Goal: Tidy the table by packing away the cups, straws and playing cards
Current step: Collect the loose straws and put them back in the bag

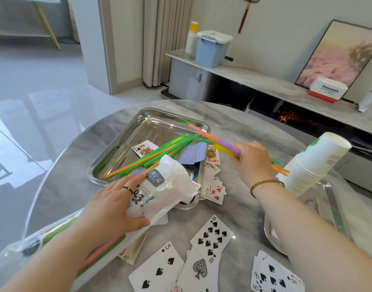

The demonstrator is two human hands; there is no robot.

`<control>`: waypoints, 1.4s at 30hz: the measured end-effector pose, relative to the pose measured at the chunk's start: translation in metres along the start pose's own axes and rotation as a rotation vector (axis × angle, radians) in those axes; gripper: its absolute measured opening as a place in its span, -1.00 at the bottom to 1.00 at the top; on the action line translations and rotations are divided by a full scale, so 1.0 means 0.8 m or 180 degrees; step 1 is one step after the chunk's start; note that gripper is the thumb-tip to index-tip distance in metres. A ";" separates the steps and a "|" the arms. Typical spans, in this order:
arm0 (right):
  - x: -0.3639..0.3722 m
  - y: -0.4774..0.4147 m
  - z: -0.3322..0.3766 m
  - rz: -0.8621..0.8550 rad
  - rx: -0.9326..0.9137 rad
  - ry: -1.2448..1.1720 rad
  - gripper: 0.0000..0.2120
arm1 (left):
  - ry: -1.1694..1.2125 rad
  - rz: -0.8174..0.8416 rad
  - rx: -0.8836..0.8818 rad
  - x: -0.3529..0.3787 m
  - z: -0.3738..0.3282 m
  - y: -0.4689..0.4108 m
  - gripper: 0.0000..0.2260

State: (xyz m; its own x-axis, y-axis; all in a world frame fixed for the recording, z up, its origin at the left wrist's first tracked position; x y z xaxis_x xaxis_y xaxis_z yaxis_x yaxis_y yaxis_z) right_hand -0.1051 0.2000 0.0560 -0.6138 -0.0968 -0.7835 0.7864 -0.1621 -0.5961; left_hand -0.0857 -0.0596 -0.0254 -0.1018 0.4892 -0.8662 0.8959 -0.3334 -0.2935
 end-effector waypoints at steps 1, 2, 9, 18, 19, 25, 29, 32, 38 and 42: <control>-0.006 0.002 -0.004 0.0047 0.0304 -0.0365 -0.83 | -0.0010 0.0020 0.0049 0.000 -0.004 0.001 -0.13; -0.015 0.006 -0.008 0.0022 0.0657 -0.0756 -0.79 | -0.0004 0.0050 0.0109 0.001 -0.010 0.002 -0.13; -0.080 0.076 -0.018 -0.0713 0.2278 -0.3168 -0.78 | 0.0211 0.0301 0.0454 0.012 -0.048 0.022 -0.15; -0.110 0.182 -0.043 -0.0630 0.2761 -0.3415 -0.61 | 0.0014 -0.0188 0.0973 0.002 -0.113 0.052 -0.28; -0.112 0.187 -0.042 -0.0534 0.2712 -0.3477 -0.59 | 0.0071 -0.0428 0.1158 -0.002 -0.135 0.059 -0.37; -0.135 0.208 -0.031 -0.0091 0.2312 -0.3986 -0.73 | 0.1891 0.1110 0.0419 0.078 -0.261 0.108 -0.45; -0.147 0.225 -0.054 -0.0006 0.2380 -0.4139 -0.80 | 0.2359 0.1616 0.0026 0.114 -0.320 0.104 -0.88; -0.159 0.220 -0.071 -0.0013 0.2477 -0.4401 -0.82 | 0.2685 0.1824 0.0042 0.128 -0.355 0.105 -0.83; -0.184 0.208 -0.122 -0.0324 0.2445 -0.4713 -0.77 | 0.2607 0.1614 0.0198 0.148 -0.397 0.088 -0.79; -0.185 0.210 -0.134 -0.0474 0.2357 -0.4397 -0.81 | 0.2875 0.1587 0.0245 0.160 -0.413 0.081 -0.77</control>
State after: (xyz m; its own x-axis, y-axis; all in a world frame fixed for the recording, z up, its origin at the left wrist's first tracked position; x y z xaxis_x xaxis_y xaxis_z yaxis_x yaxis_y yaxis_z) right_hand 0.1253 0.2927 0.0531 -0.5919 -0.7565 0.2782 0.7625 -0.6374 -0.1110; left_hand 0.1022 0.2477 -0.0216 0.6643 0.6933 -0.2794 0.7140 -0.6992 -0.0373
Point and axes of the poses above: each hand's wrist, its own y-axis away from the middle knuckle, its own x-axis out of the palm, z = x × y, the point moved 8 cm from there along -y, towards the middle knuckle, and after that the axes turned 15 degrees about -z, right-handed, at the moved point
